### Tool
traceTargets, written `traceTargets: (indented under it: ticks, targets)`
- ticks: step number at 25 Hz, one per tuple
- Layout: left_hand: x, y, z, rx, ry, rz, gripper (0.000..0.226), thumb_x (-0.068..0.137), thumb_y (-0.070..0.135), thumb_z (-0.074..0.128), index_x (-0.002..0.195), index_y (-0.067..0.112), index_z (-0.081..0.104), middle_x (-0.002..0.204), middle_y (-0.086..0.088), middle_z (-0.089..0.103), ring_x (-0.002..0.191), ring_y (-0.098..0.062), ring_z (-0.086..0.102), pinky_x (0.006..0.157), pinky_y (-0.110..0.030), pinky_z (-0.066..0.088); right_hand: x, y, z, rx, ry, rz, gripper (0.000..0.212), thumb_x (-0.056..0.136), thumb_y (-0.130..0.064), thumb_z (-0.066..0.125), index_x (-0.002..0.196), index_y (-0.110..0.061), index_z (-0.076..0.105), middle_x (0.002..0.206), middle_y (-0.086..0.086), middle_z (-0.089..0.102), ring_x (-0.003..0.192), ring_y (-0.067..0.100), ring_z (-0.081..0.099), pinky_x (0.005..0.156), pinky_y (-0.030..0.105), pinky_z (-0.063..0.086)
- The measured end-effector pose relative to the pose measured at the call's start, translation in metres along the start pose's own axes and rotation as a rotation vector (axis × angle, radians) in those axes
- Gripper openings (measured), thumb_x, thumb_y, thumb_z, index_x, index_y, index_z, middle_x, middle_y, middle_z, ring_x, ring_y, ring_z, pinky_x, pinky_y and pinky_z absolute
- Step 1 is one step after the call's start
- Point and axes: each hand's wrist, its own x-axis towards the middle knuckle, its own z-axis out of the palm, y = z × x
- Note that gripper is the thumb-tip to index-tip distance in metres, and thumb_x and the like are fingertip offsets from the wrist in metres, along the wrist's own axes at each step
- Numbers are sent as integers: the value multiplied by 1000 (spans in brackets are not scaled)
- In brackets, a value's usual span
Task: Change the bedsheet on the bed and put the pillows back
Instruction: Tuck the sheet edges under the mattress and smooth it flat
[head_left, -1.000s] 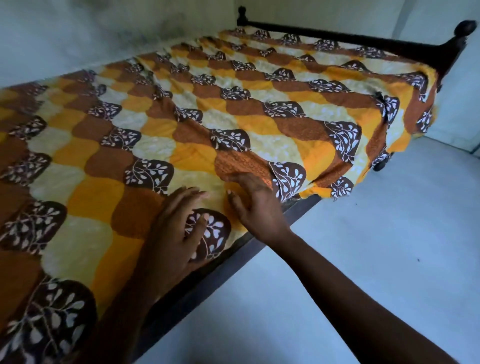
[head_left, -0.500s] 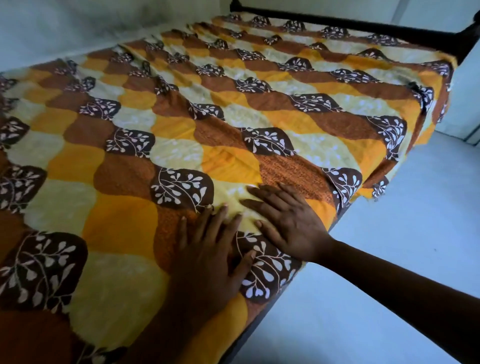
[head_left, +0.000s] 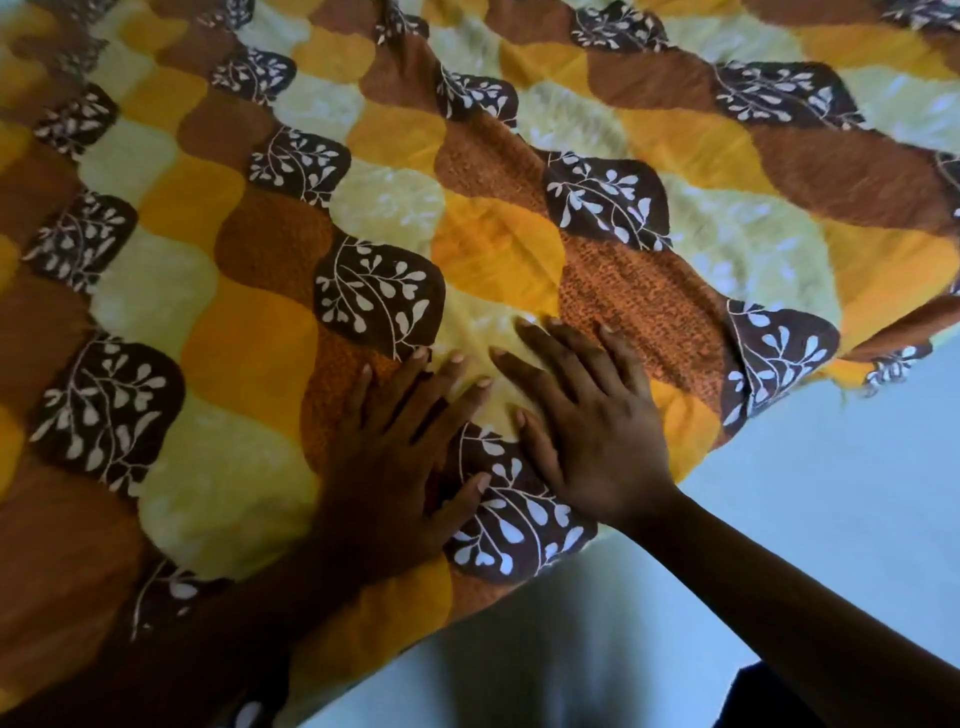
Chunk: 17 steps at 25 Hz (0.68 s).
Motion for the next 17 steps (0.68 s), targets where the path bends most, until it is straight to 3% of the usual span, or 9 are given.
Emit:
traceTargets:
  ticks: [4,7,9,12,14,17]
  targets:
    - [-1,-2,-4,24,-63,13,66,83,55,37,141,24,37,150,-4,33,141,-26,24,112,-55,17,-4,-5,0,-28,-114,40,50,97,-43,22,134,-24,49,141,5,48,134,26,39,112,49,21]
    - [7,2,-18,65,-270,-21,69,82,59,37,142,26,33,151,-4,31,141,-26,22,110,-56,20,4,-8,-18,28,-314,92,53,98,-45,17,132,-23,51,139,6,50,131,28,42,110,51,29]
    - [14,15,-39,0,-431,-122,73,80,63,37,143,28,29,153,-4,27,141,-26,19,110,-57,20,13,-6,-47,114,-470,54,50,94,-45,28,128,-21,55,137,8,52,128,30,47,106,54,35]
    - [35,65,-86,-382,-580,-527,81,77,63,41,144,19,31,153,-8,26,139,-28,26,111,-49,28,19,11,-113,415,-579,203,40,90,-23,51,129,-16,54,142,11,44,135,30,36,108,48,35]
    - [48,110,-124,-724,-593,-838,59,89,43,51,137,11,42,145,-11,38,132,-27,39,108,-42,36,10,30,-166,578,-569,441,35,91,-16,53,126,-14,56,140,11,45,131,26,39,106,37,35]
    - [59,176,-182,-913,-543,-840,40,95,22,51,131,6,49,130,-6,51,122,-19,47,100,-25,36,-11,65,-262,641,-542,676,31,91,-14,54,122,-13,59,129,9,55,117,25,53,96,28,37]
